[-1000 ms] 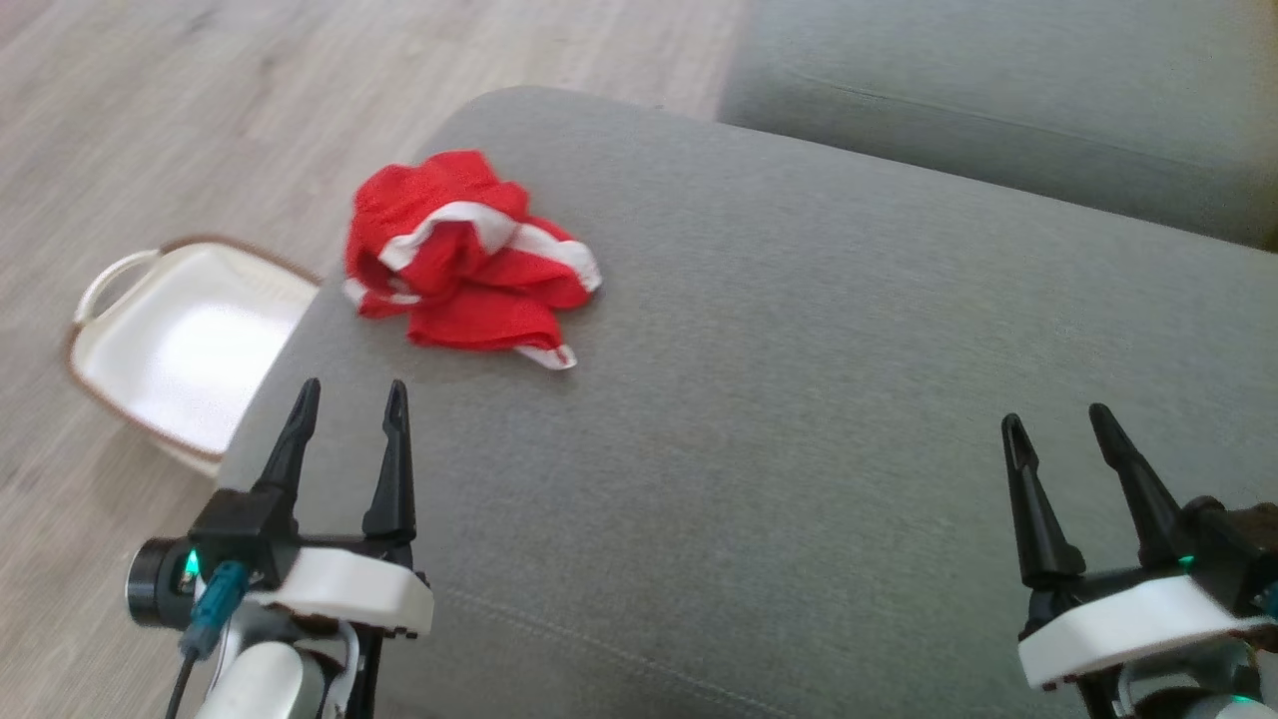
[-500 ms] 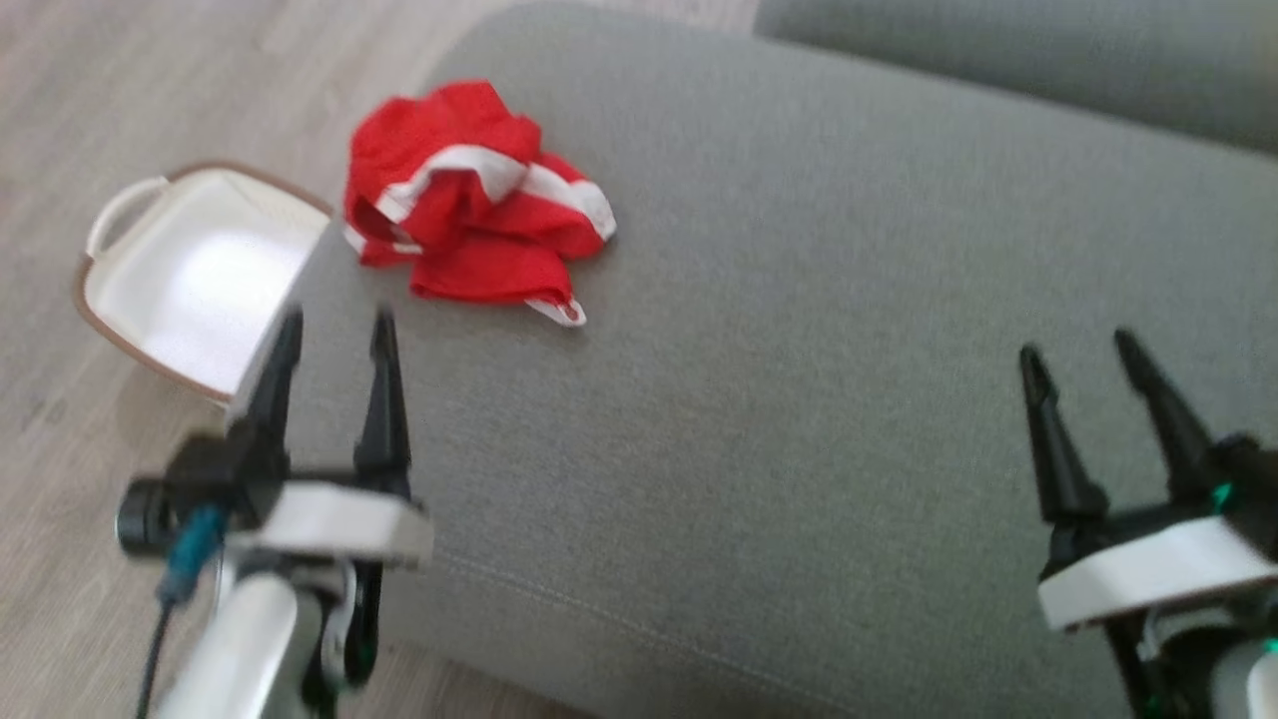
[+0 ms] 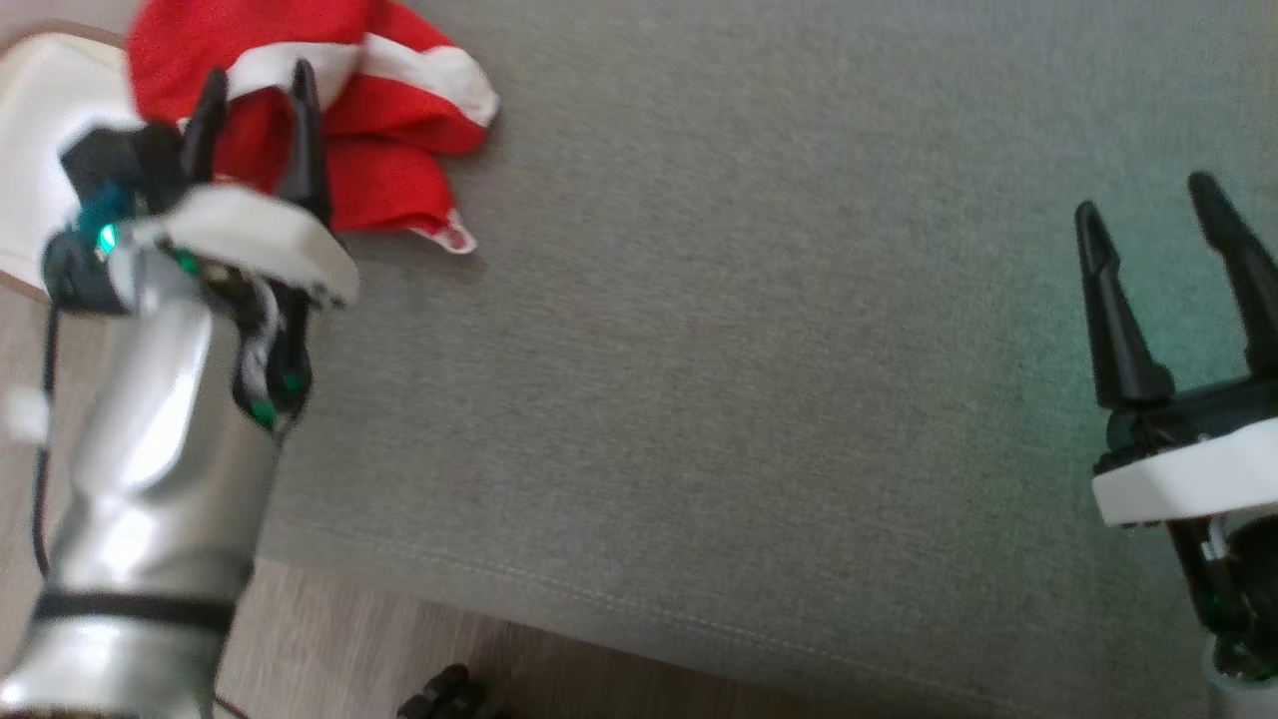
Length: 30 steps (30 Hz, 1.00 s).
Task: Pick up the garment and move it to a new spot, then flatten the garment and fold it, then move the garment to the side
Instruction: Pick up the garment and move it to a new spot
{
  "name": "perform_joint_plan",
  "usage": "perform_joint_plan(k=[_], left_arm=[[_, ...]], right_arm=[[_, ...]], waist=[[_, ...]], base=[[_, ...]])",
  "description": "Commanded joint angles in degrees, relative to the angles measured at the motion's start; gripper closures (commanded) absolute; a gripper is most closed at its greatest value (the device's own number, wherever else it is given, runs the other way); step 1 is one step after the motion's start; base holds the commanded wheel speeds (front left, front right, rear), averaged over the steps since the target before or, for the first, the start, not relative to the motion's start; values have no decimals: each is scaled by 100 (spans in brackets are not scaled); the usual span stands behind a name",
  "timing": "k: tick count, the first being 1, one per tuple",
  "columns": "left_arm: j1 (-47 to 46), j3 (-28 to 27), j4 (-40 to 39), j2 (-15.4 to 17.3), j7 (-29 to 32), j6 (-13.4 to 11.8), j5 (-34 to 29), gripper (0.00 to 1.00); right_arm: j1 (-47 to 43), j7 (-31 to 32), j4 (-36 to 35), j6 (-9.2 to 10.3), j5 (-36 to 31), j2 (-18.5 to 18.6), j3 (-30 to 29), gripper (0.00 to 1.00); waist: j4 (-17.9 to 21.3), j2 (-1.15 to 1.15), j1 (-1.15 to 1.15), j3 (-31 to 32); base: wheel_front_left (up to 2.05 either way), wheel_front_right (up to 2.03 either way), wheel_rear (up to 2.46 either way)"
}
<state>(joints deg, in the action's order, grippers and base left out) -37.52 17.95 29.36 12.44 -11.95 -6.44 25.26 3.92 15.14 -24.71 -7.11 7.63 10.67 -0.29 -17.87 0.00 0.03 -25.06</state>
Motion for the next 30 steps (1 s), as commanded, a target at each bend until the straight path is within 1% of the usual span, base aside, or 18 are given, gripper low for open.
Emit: perform_joint_plan(k=[1, 3, 6, 10, 11, 12, 17, 20, 22, 26, 28, 30], left_arm=[[-422, -224, 300, 255, 89, 83, 25, 0], [-779, -196, 947, 296, 236, 168, 23, 0], [-1220, -105, 1821, 334, 610, 284, 11, 0], [-1628, 37, 2719, 302, 1212, 385, 1, 0], [-1704, 73, 2876, 299, 1318, 407, -11, 53], [-1780, 88, 2981, 298, 1321, 435, -14, 100], [-1976, 145, 3181, 292, 592, 455, -111, 100], [-1985, 139, 3192, 299, 104, 439, -135, 100], [-1964, 116, 3116, 332, -101, 434, -139, 100], [-1742, 5, 2652, 418, -278, 466, -112, 100], [-1525, -65, 2286, 527, -297, 433, -136, 100], [-1247, -159, 1760, 637, -301, 403, -172, 100]], right_arm=[[128, 2, -227, -37, 51, 101, 127, 0], [190, -9, -191, -37, 78, 127, 143, 0], [243, -18, -151, -37, 111, 153, 166, 0], [253, -15, -106, -37, 139, 134, 151, 0], [249, -13, -94, -37, 146, 124, 148, 0], [247, -13, -87, -37, 153, 116, 147, 0], [245, -84, -33, -37, 112, 102, 103, 0], [209, -165, 61, -37, 115, 36, 102, 0], [166, -229, 138, -37, 120, -27, 104, 0], [26, -365, 302, -37, 147, -203, 118, 0], [-69, -425, 369, -37, 136, -287, 130, 0], [-168, -485, 417, -37, 99, -357, 109, 0]], waist=[[240, 0, -3, -350], [282, 0, -3, -403], [329, 0, -3, -446], [368, 0, -3, -443], [373, 0, -3, -434], [377, 0, -3, -428], [368, 0, -3, -245], [358, 0, -3, 26], [364, 0, -3, 251], [417, 0, -3, 765], [477, 0, -3, 1016], [548, 0, -3, 1246]], base=[[0, 0, 0], [0, 0, 0], [0, 0, 0], [0, 0, 0], [0, 0, 0], [0, 0, 0], [0, 0, 0], [0, 0, 0], [0, 0, 0], [0, 0, 0], [0, 0, 0], [0, 0, 0]])
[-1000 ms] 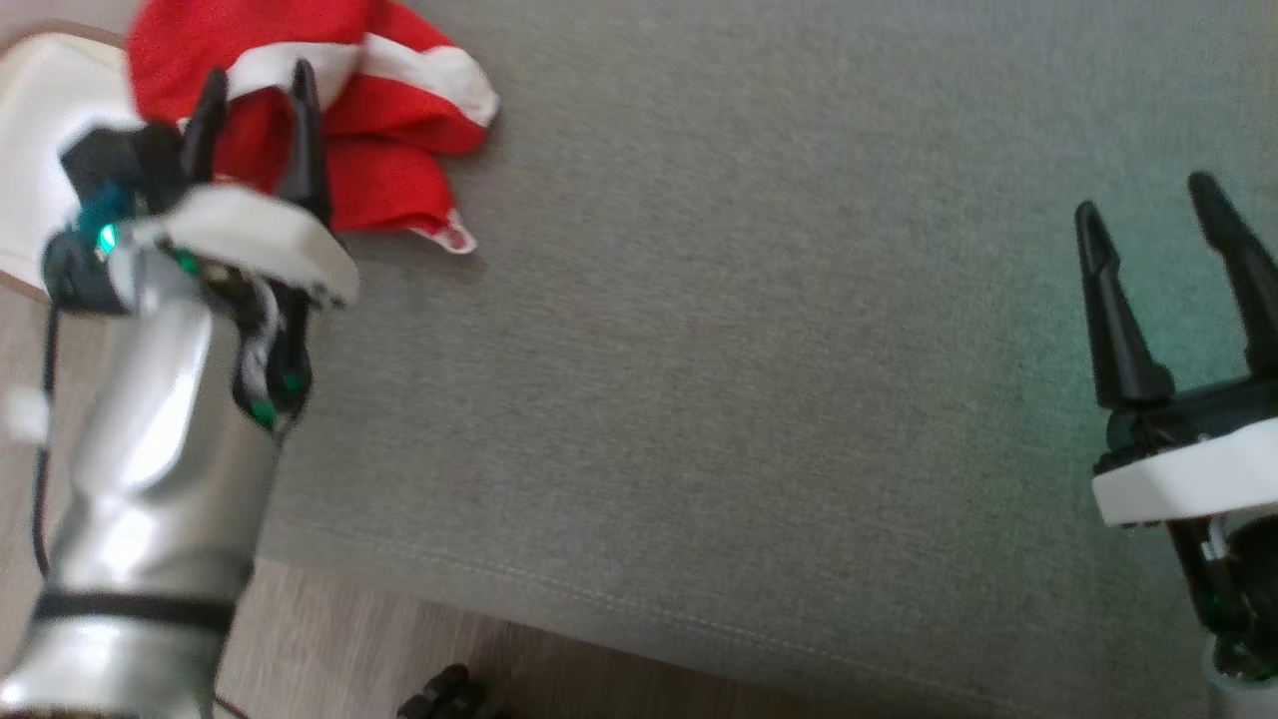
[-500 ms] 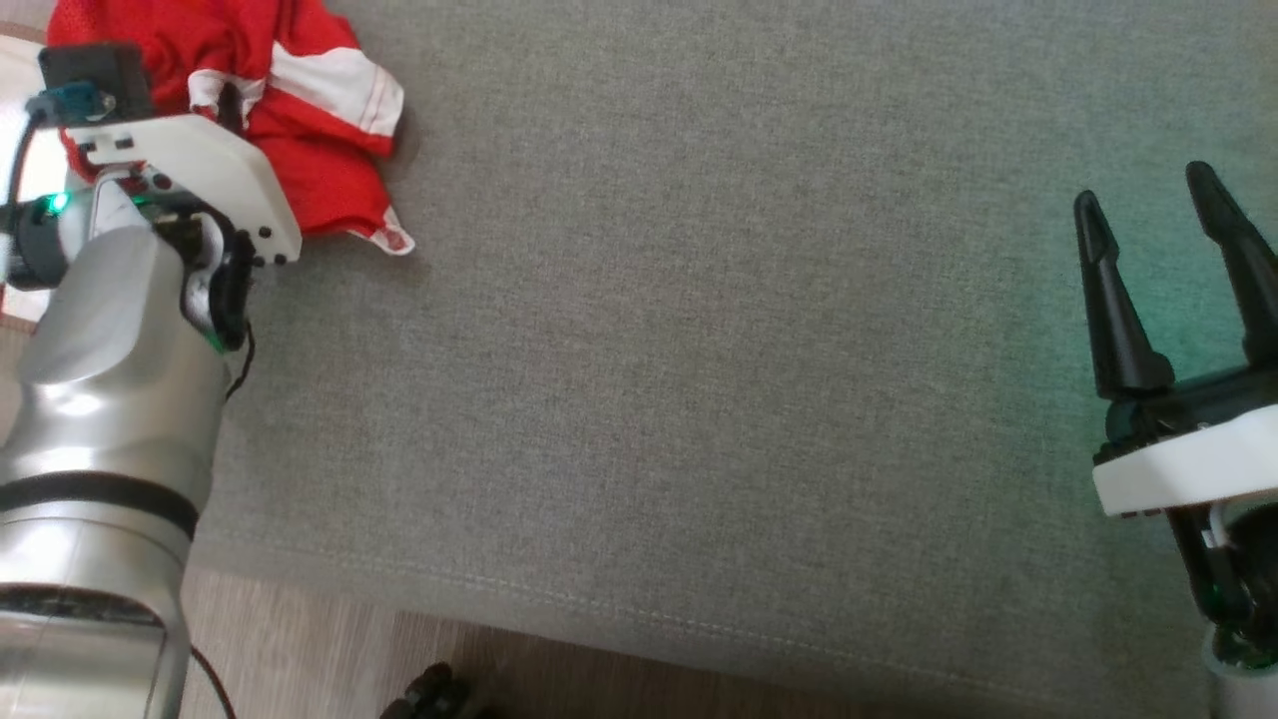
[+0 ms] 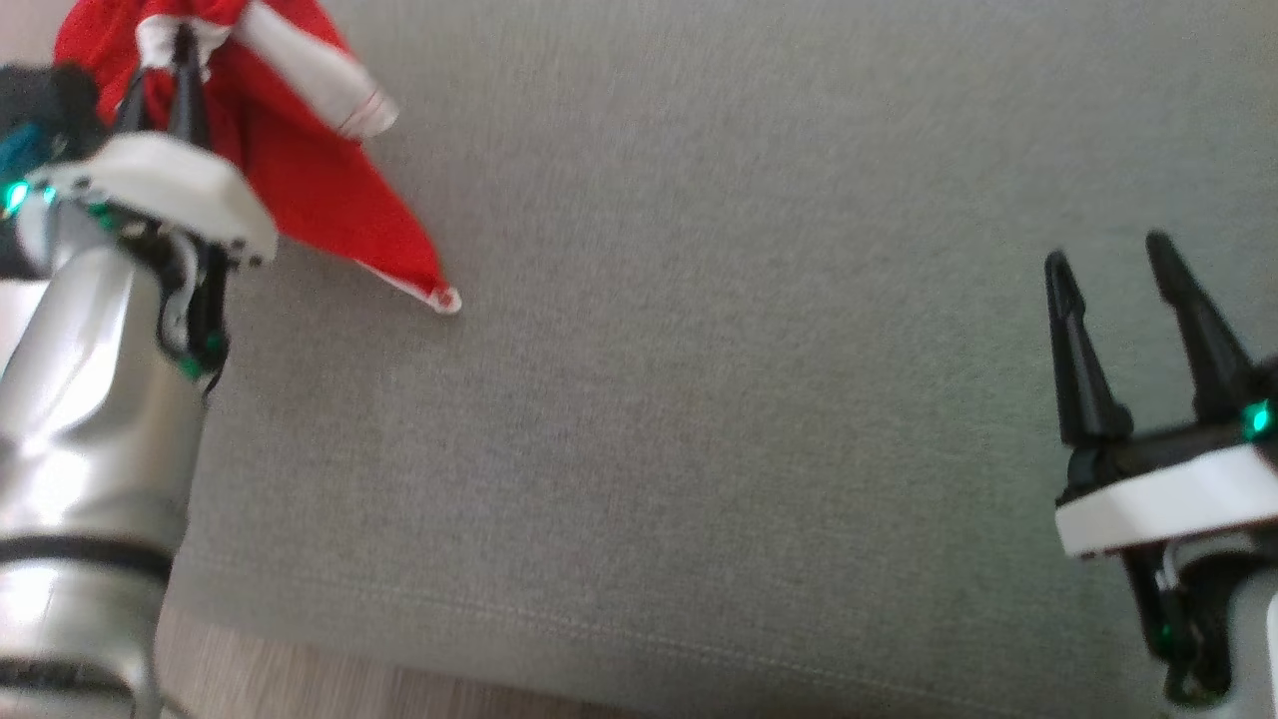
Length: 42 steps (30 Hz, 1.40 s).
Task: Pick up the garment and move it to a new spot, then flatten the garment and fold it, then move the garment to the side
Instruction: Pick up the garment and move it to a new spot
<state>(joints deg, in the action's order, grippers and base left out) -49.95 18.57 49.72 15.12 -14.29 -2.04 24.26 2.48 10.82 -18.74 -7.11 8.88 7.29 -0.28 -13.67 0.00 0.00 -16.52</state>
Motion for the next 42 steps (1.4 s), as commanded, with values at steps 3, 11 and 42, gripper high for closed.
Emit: perform_joint_plan(k=[3, 11, 42], left_arm=[[553, -290, -1066, 534, -69, -144, -167, 100], [2091, -259, -3482, 837, 386, -680, -249, 100], [2217, 1947, -2796, -858, 719, -84, -396, 0]], right_arm=[[-182, -122, -124, -37, -17, -130, 63, 0], [-605, -179, -97, -37, 27, -340, -34, 0], [-239, -773, 529, -37, 399, -440, 392, 0]], waist=[[264, 0, 0, 699], [666, 0, 0, 1166], [3288, 0, 0, 215]], base=[[0, 0, 0], [0, 0, 0], [0, 0, 0]])
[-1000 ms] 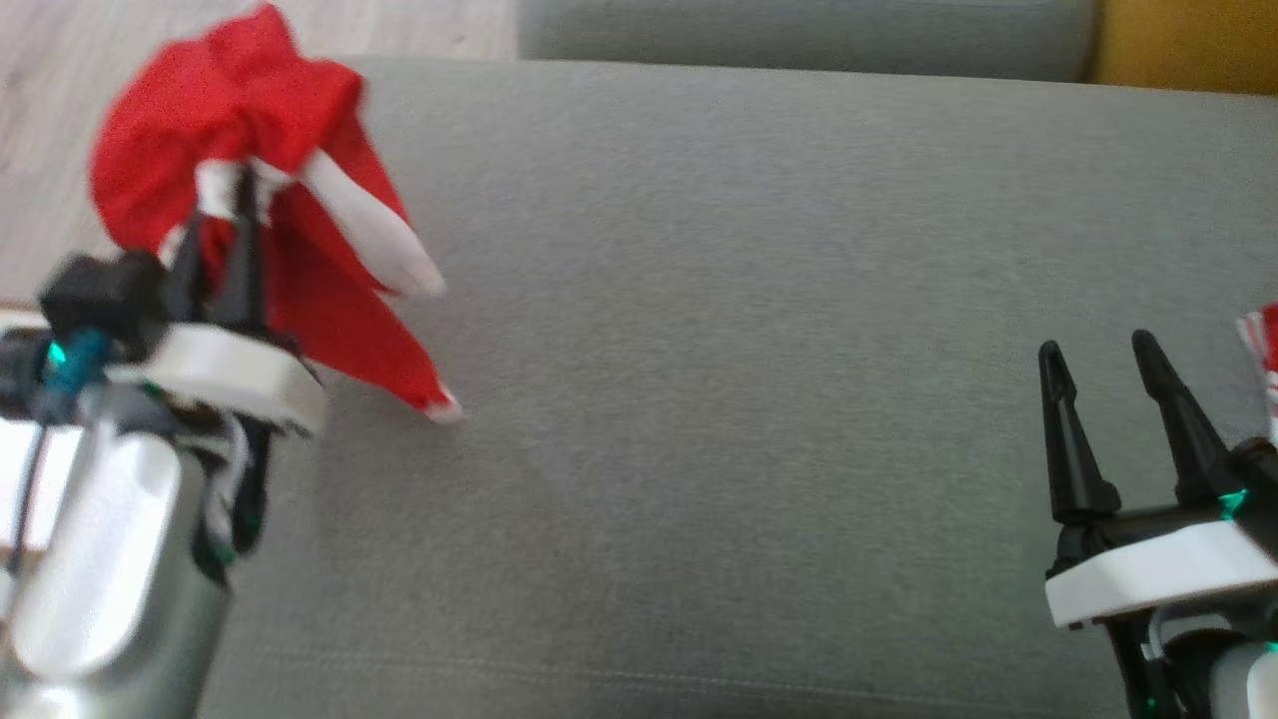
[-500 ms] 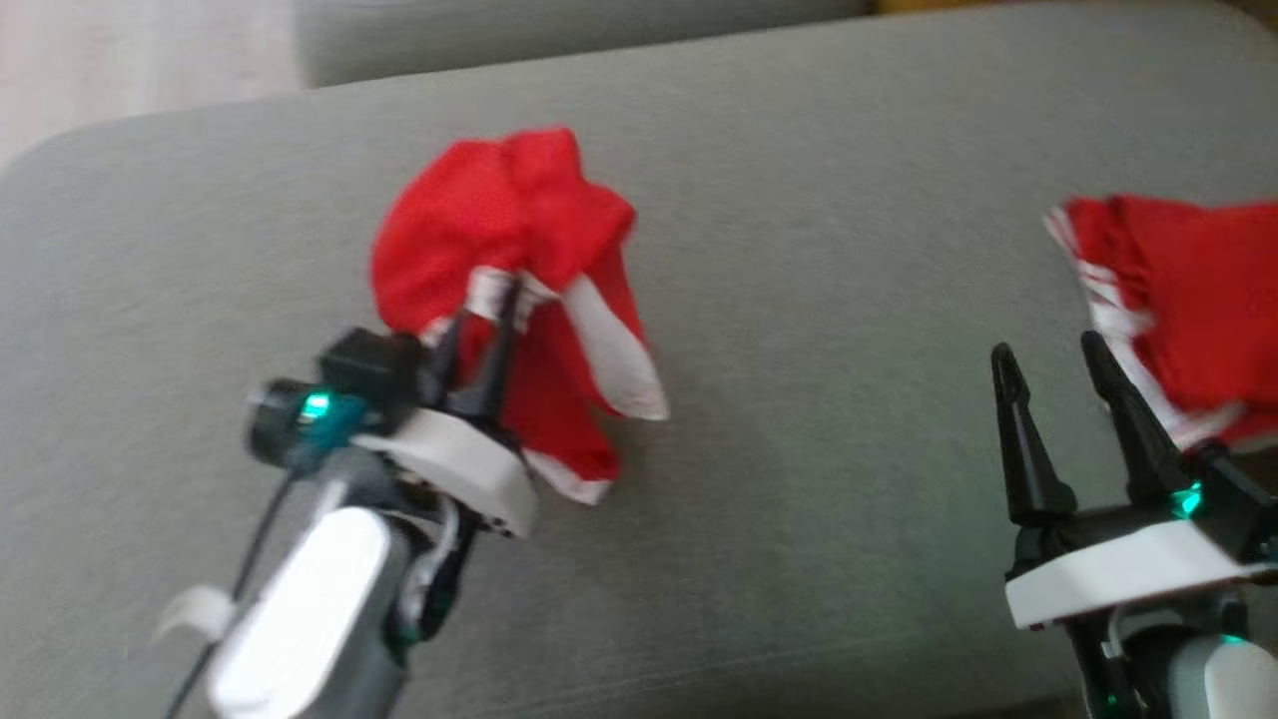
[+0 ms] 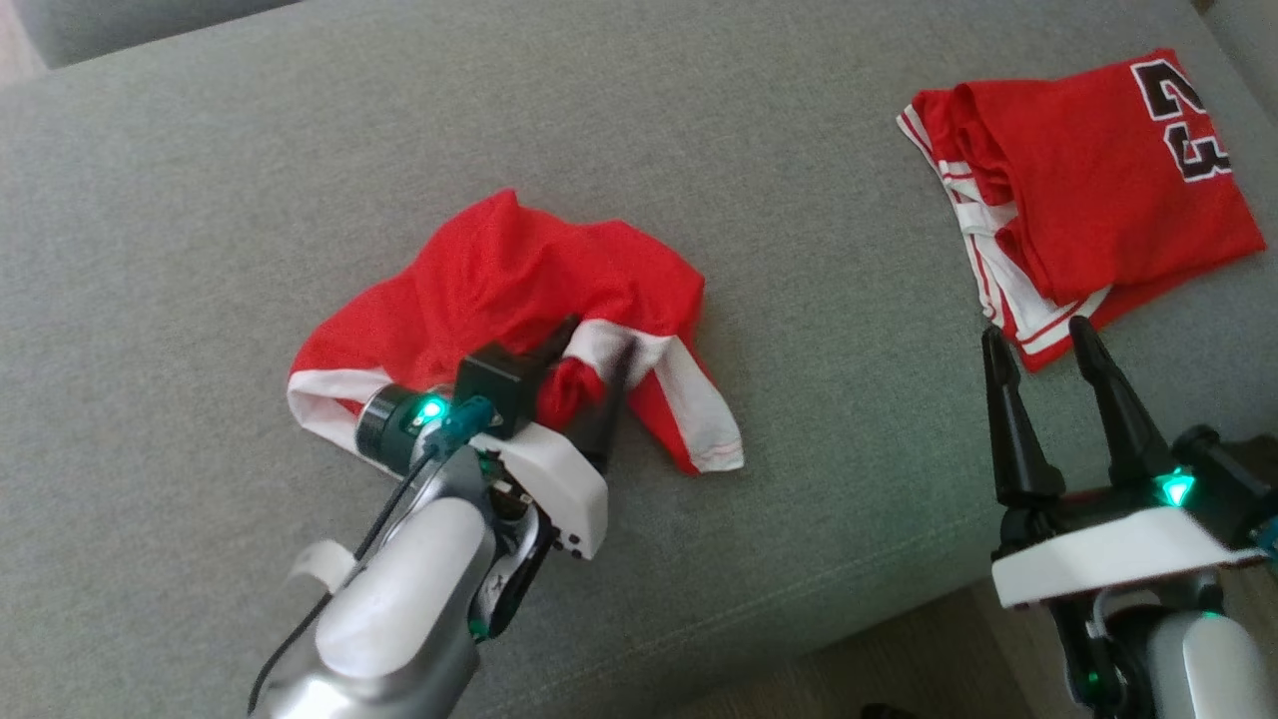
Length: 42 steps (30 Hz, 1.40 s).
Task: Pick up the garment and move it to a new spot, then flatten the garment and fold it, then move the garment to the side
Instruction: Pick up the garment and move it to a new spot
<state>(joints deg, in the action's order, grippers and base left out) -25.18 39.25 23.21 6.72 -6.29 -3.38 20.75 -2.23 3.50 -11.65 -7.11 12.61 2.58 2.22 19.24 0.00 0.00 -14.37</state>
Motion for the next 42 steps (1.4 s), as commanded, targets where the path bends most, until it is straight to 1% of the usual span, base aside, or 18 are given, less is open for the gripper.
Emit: perform_joint_plan(k=[1, 4, 8, 10, 13, 17, 20, 24, 28, 31, 42], left_arm=[[-273, -97, -109, -23, -149, 62, -69, 0], [-273, -78, -176, -7, -489, 37, -166, 0], [-164, -161, -407, 41, -691, -39, -180, 0], [-62, -292, -636, 105, -778, -170, -197, 0], [139, -614, -1021, 245, -842, -431, -196, 0], [493, -1090, -1389, 531, -864, -764, -187, 0], [773, -1413, -1572, 757, -867, -923, -129, 0], [1164, -1745, -1767, 1038, -869, -1072, -31, 0], [1517, -1856, -1980, 1222, -813, -1145, 39, 0], [1698, -1864, -2148, 1296, -737, -1181, 66, 0], [2250, -1826, -2560, 1409, -539, -1316, 158, 0]], right_arm=[[238, -43, -157, -37, 22, 31, 145, 0], [243, -23, -125, -37, -22, 31, 162, 0], [216, 34, -124, -37, -89, 31, 145, 0], [182, 84, -137, -37, -134, 31, 115, 0], [111, 171, -176, -37, -194, 31, 69, 0], [5, 263, -212, -37, -241, 51, -18, 0], [-48, 323, -208, -37, -254, 75, -35, 0], [-129, 391, -222, -37, -275, 96, -39, 0], [-249, 446, -255, -37, -290, 92, -77, 0], [-365, 498, -281, -37, -302, 87, -124, 0], [-688, 645, -423, -37, -320, 58, -159, 0]], waist=[[-38, 0, 0, 39], [-188, 0, 0, 194], [-422, 0, 0, 397], [-613, 0, 0, 545], [-907, 0, 0, 735], [-1297, 0, 0, 965], [-1531, 0, 0, 1080], [-1760, 0, 0, 1226], [-1868, 0, 0, 1325], [-1886, 0, 0, 1364], [-1785, 0, 0, 1522]], base=[[0, 0, 0], [0, 0, 0], [0, 0, 0], [0, 0, 0], [0, 0, 0], [0, 0, 0], [0, 0, 0], [0, 0, 0], [0, 0, 0], [0, 0, 0], [0, 0, 0]])
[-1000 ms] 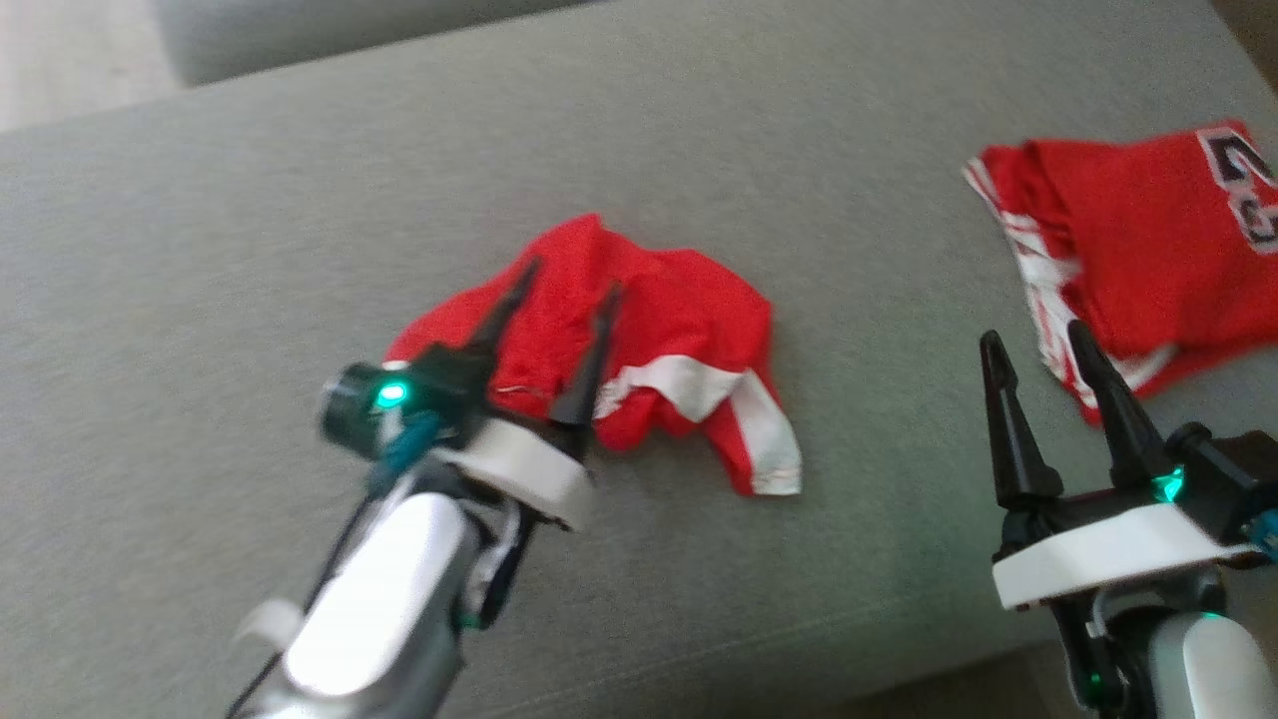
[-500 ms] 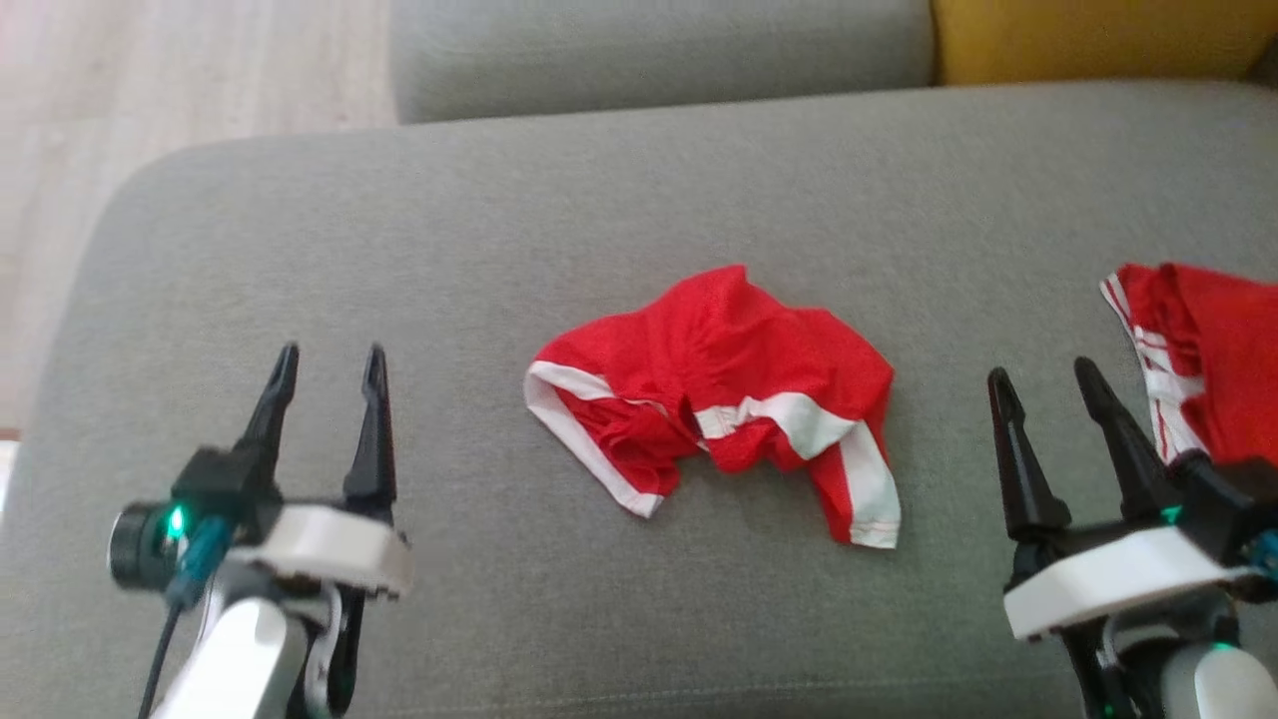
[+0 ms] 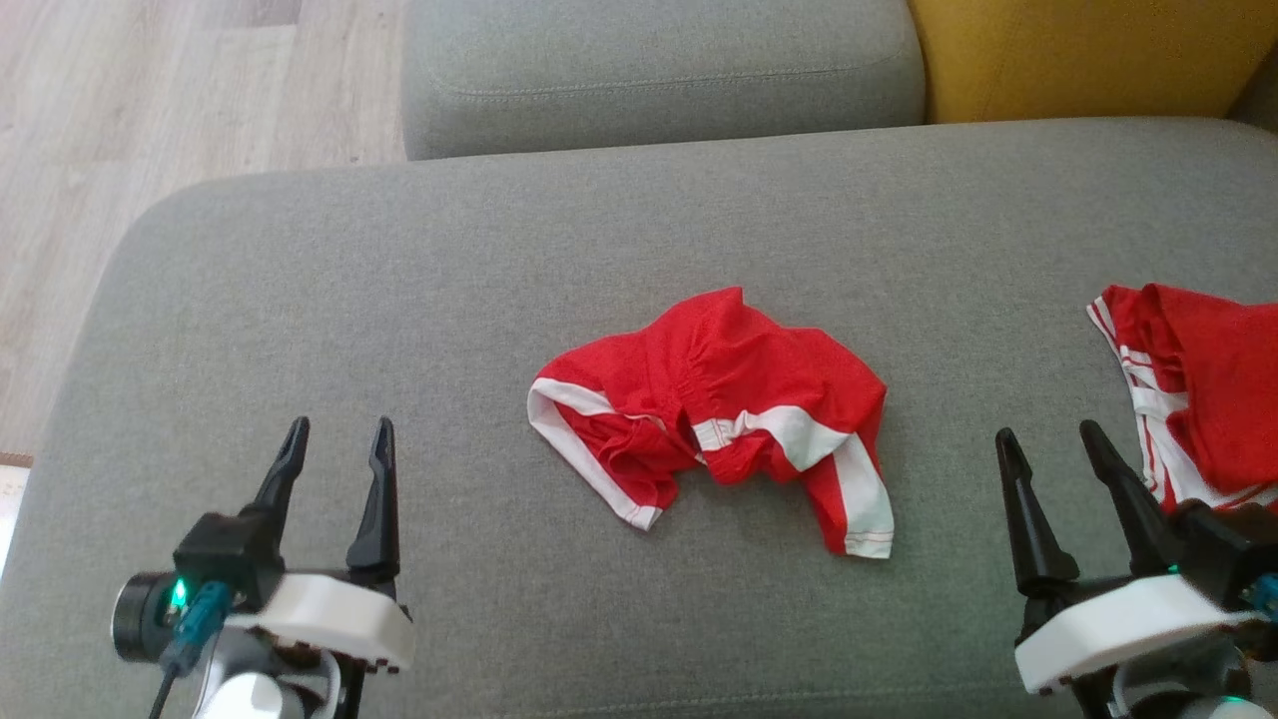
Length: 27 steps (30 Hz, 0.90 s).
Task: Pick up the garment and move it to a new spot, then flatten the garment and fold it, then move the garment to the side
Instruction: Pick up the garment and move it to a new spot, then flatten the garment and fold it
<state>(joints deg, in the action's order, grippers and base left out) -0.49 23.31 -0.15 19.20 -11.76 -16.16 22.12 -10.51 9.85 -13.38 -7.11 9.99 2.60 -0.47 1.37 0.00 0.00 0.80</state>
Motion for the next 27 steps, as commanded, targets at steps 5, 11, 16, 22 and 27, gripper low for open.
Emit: perform_joint_plan(k=[5, 11, 16, 22, 27], left_arm=[[-140, -196, -304, 188, 74, -66, 29, 0], [-127, -172, -333, 201, 93, -78, 34, 0], [-146, -155, -335, 213, 96, -77, 41, 0], [-188, -146, -318, 230, 74, -75, 39, 0], [-297, -107, -408, 227, 76, -106, -30, 0]], right_arm=[[118, 47, -278, -37, -64, 48, 104, 0], [133, 53, -296, -37, -70, 42, 113, 0], [163, 58, -292, -37, -74, 38, 120, 0], [177, 107, -254, -37, -70, 36, 170, 0], [366, 364, -114, -37, 16, 206, 580, 0]], waist=[[-2, 0, 0, 1], [0, 0, 0, -17], [17, 0, 0, -43], [14, 0, 0, -65], [-50, 0, 0, -234]], base=[[0, 0, 0], [0, 0, 0], [0, 0, 0], [0, 0, 0], [0, 0, 0]])
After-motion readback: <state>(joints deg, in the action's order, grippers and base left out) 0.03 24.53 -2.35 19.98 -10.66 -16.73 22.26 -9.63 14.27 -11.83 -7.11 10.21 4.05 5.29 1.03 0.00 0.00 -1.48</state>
